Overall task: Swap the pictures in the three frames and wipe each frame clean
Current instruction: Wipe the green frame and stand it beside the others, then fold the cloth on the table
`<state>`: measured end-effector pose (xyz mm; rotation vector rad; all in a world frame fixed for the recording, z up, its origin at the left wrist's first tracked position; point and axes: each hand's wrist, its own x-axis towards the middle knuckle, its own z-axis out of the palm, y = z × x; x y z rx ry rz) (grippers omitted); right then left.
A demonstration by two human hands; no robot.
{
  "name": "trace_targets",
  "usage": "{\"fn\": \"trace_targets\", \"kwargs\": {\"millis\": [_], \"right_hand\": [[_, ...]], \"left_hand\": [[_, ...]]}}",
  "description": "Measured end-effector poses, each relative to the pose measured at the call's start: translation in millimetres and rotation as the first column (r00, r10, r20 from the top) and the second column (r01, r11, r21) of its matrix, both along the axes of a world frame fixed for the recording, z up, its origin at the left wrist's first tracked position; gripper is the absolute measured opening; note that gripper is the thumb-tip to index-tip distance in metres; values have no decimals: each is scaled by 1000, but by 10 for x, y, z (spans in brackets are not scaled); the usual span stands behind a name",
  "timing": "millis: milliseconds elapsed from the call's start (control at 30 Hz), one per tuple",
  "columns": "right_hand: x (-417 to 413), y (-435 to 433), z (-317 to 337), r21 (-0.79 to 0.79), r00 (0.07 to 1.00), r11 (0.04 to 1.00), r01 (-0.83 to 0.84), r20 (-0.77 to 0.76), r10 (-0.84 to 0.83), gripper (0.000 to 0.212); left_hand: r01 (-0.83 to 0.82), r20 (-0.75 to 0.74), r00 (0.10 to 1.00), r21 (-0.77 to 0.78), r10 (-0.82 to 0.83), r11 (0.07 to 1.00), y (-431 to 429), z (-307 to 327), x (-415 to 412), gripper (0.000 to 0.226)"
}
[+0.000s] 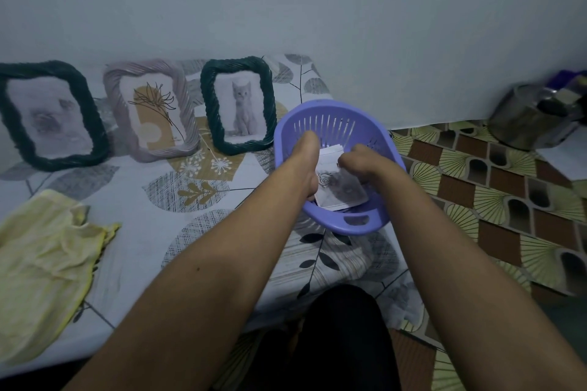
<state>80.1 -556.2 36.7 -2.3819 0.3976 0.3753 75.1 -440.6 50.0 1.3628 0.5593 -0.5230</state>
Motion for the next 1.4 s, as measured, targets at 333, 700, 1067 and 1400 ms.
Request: {"fn": "trace_targets", "kwargs": {"millis": [333, 700, 1067, 1400], "right_hand": [[-49, 30, 36, 59, 1000, 998, 5, -13, -5, 50], [-178, 132, 163, 244, 990, 970, 23, 127, -56, 55], [-826, 1052, 448, 607, 870, 792, -60, 421, -256, 15], [-1413, 2313, 233, 634, 966, 752, -180, 258, 13, 18]], "left_hand": [[-17, 3, 1000, -3, 17, 1000, 45, 122, -65, 18], [22, 158, 987, -18, -19, 1000, 256, 302, -148, 36], [-115, 627, 778, 201, -37, 973, 1220, 366, -707, 21], [6, 264, 764, 910, -589, 415, 2544, -77, -1391, 7]]}}
